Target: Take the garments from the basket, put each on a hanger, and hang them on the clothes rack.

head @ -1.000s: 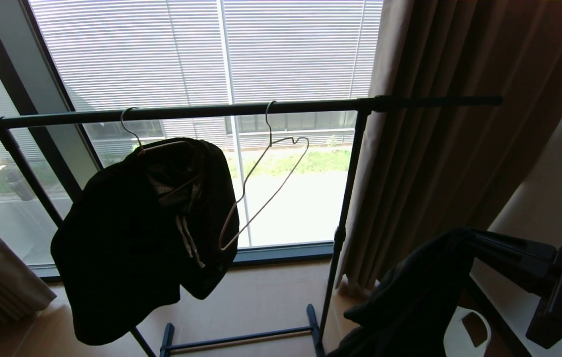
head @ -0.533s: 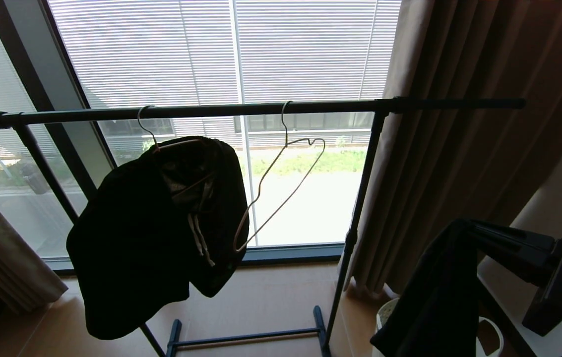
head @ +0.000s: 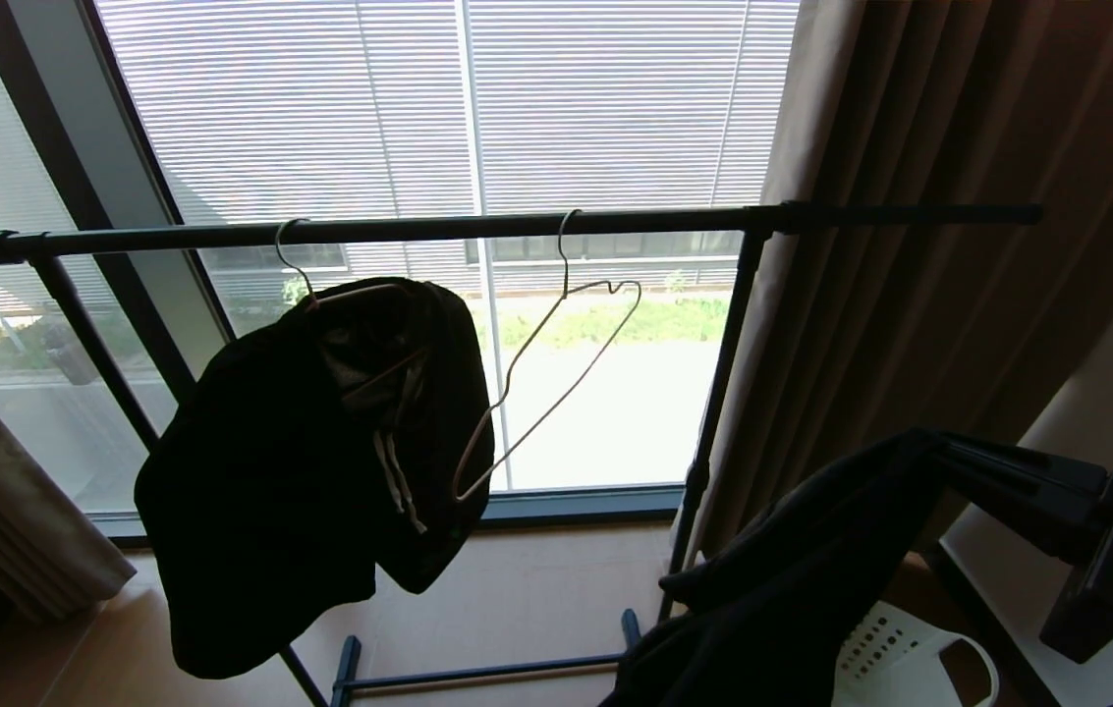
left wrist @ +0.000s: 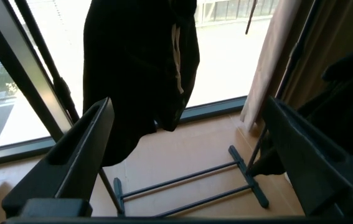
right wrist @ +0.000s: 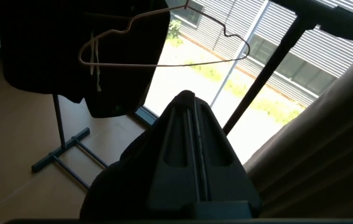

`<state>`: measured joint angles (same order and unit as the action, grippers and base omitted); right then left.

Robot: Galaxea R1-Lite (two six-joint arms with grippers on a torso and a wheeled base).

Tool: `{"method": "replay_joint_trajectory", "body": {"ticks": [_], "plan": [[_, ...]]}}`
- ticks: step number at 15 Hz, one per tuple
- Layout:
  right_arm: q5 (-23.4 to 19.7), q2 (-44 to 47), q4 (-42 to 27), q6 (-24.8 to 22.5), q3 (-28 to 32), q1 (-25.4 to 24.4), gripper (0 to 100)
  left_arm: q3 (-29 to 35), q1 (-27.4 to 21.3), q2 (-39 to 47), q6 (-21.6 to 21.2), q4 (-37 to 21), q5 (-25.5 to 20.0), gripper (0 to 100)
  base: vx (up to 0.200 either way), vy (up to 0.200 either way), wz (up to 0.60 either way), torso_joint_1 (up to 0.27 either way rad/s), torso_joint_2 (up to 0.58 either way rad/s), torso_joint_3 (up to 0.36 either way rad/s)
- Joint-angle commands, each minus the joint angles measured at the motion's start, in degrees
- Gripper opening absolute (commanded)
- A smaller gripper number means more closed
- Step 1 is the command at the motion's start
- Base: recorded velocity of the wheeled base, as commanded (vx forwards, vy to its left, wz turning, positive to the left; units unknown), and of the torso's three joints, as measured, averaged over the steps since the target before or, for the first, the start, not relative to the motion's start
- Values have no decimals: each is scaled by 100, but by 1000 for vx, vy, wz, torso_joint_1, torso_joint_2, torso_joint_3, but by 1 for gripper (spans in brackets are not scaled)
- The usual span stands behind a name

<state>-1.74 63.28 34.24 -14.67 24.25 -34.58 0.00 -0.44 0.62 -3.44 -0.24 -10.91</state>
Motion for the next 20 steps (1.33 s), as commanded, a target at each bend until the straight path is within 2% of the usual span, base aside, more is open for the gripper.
{"method": "replay_joint_trajectory", "body": {"ticks": [1,9,11,13,14,16,17,18,20], "plan": [[-1,9,3,-1,-8,4,0,0,0,8,1,7,1,100,0,0,0,149,-349,-203],[7,18,3,-36,-69,-4,0,0,0,-1,36,7,-8,100,0,0,0,138,-309,-170],[139,97,-49,-151,-34,-31,0,0,114,193,-324,-11,98,100,0,0,0,0,0,0],[543,114,-58,-133,-25,-207,0,0,448,984,-597,7,-8,100,0,0,0,0,0,0],[596,123,-67,-116,-43,-294,0,220,475,1406,-764,42,-306,100,0,0,0,0,0,0],[614,343,-23,-80,19,-330,0,888,448,2232,-755,42,-473,100,0,0,0,0,0,0],[649,633,-5,16,256,-532,0,1371,246,3084,-711,121,-473,100,0,0,0,0,0,0],[737,896,3,218,467,-672,0,1635,-106,3656,-482,341,-465,100,0,0,0,0,0,0],[1097,1239,-23,517,836,-936,0,1907,-650,4394,-78,675,-368,100,0,0,0,0,0,0]]}}
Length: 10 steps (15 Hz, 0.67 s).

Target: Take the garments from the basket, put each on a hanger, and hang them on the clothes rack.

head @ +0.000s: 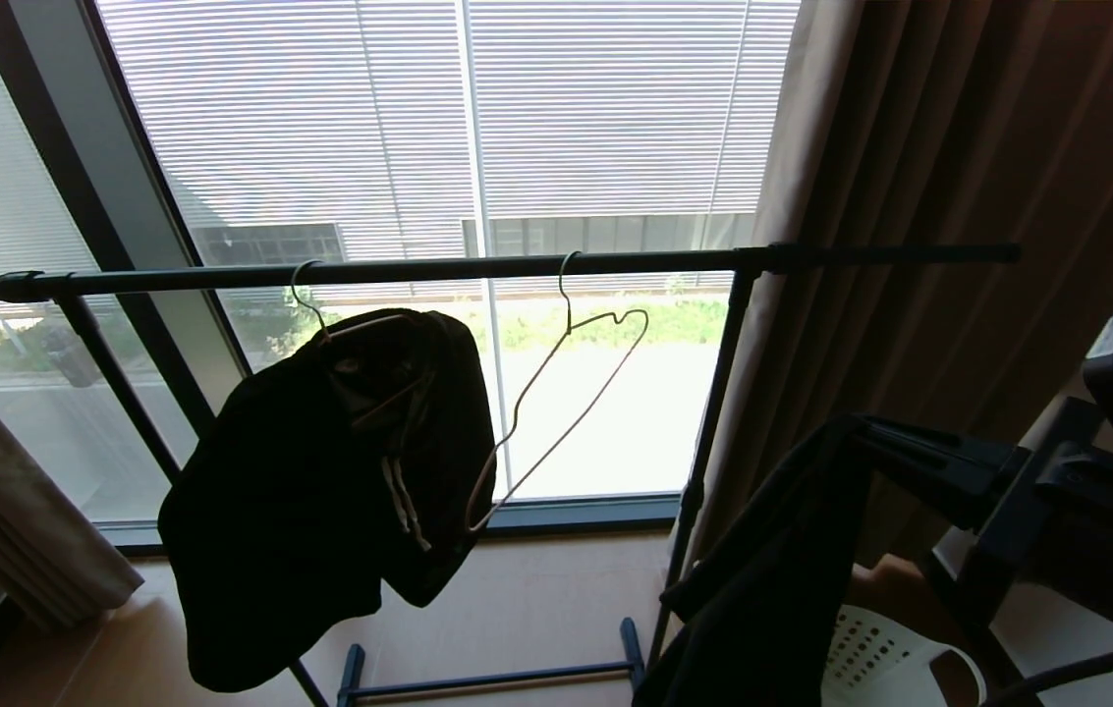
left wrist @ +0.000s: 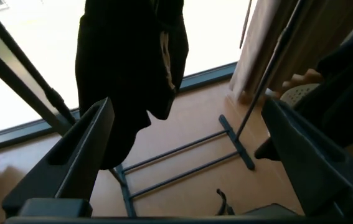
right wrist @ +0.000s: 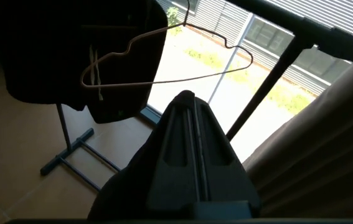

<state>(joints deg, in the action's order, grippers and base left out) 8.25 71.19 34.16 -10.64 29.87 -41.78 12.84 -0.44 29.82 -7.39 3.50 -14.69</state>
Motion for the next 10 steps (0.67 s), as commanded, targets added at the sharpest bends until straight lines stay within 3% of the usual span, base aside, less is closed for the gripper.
{"method": "replay_joint_trajectory", "body": {"ticks": [1,5,10], "plan": [[528,712,-23,159,511,-393,0,861,-1292,2125,572,459,423,100,0,0,0,0,0,0],[625,1081,-322,159,1109,-630,0,1502,-3507,3768,1644,925,1469,100,0,0,0,0,0,0],[634,1415,-595,159,1680,-744,0,2144,-4588,4999,1749,1610,1592,100,0,0,0,0,0,0]]}}
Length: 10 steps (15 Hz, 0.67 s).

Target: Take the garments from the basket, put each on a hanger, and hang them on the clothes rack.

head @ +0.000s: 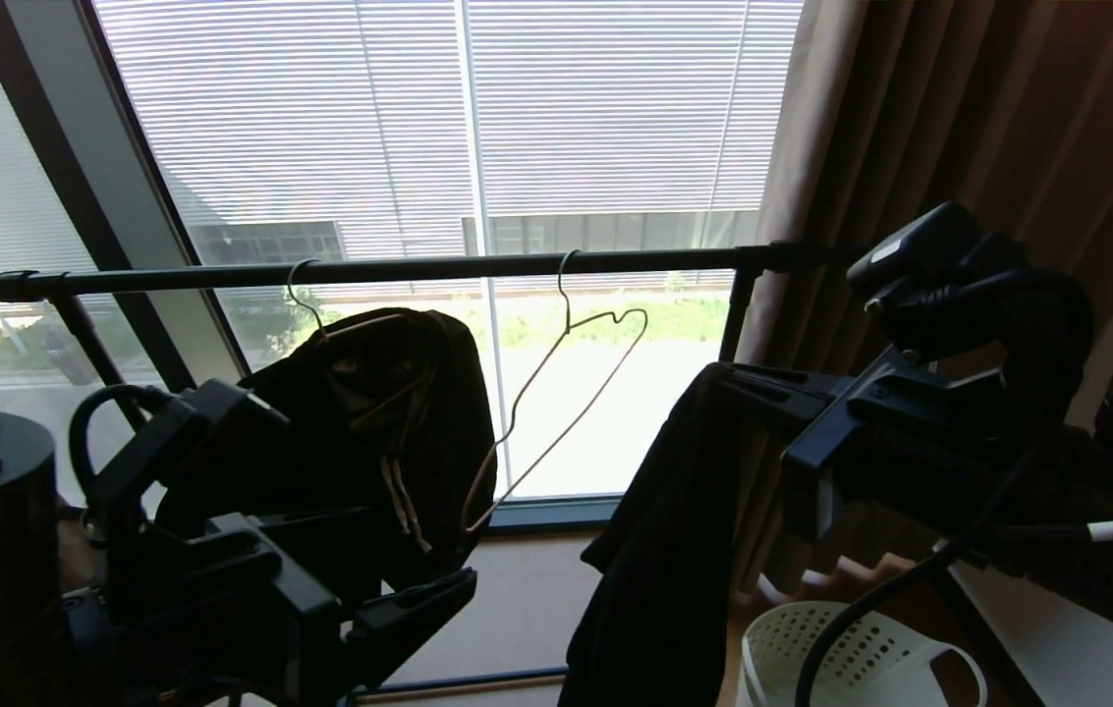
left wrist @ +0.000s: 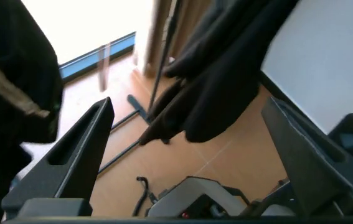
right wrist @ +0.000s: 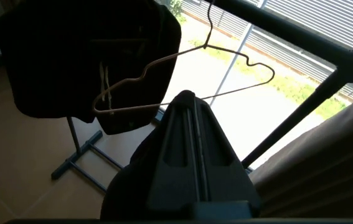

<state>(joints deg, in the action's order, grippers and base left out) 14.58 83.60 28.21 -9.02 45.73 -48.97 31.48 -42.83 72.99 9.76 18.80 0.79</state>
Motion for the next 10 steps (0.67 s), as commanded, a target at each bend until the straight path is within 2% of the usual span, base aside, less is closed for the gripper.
{"method": "replay_joint_trajectory", "body": {"ticks": [1,5,10], "plan": [[1,288,27,-3,129,-42,0,377,-481,743,43,89,17,100,0,0,0,0,0,0],[1,411,0,6,411,-122,0,825,-894,1104,34,186,17,100,0,0,0,0,0,0],[1,490,0,14,472,-122,0,1264,-938,1605,342,186,26,100,0,0,0,0,0,0]]}}
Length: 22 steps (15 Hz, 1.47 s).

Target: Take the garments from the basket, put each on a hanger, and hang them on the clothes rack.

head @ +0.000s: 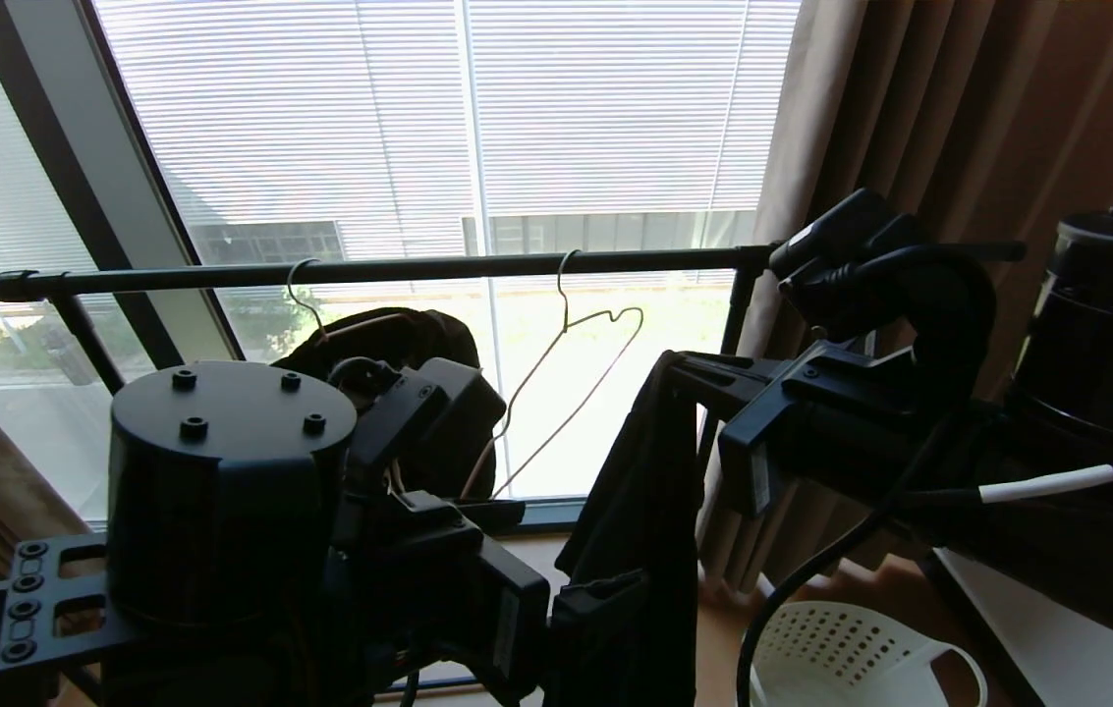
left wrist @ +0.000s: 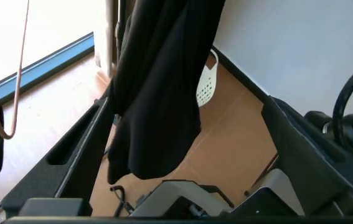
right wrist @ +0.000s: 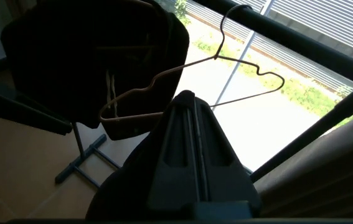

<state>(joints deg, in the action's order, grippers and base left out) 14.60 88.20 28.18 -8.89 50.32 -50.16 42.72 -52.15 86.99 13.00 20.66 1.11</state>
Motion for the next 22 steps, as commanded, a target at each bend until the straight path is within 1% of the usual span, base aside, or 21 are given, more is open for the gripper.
{"method": "replay_joint_trajectory", "body": {"ticks": [1,4,5,7,9,12,15,18,22], "plan": [[-1,110,12,1,30,-11,0,228,-6,301,10,-1,-5,100,0,0,0,0,0,0],[-1,136,29,45,21,-37,0,404,56,573,10,8,38,100,0,0,0,0,0,0],[-1,101,29,203,21,-72,0,545,153,793,19,8,355,100,0,0,0,0,0,0],[7,57,47,230,13,-90,0,817,205,1065,80,-1,671,100,0,0,0,0,0,0],[183,-119,38,256,4,-195,0,1046,205,1224,98,-10,856,100,0,0,0,0,0,0],[209,-400,12,256,-31,-222,0,1239,249,1347,89,-10,1040,100,0,0,0,0,0,0],[209,-532,12,317,-40,-213,0,1397,293,1540,89,-10,1348,100,0,0,0,0,0,0],[218,-637,12,388,-40,-195,0,1371,399,1654,98,-1,1410,100,0,0,0,0,0,0],[218,-708,20,484,-23,-187,0,1617,487,1988,98,-1,1454,100,0,0,0,0,0,0]]}}
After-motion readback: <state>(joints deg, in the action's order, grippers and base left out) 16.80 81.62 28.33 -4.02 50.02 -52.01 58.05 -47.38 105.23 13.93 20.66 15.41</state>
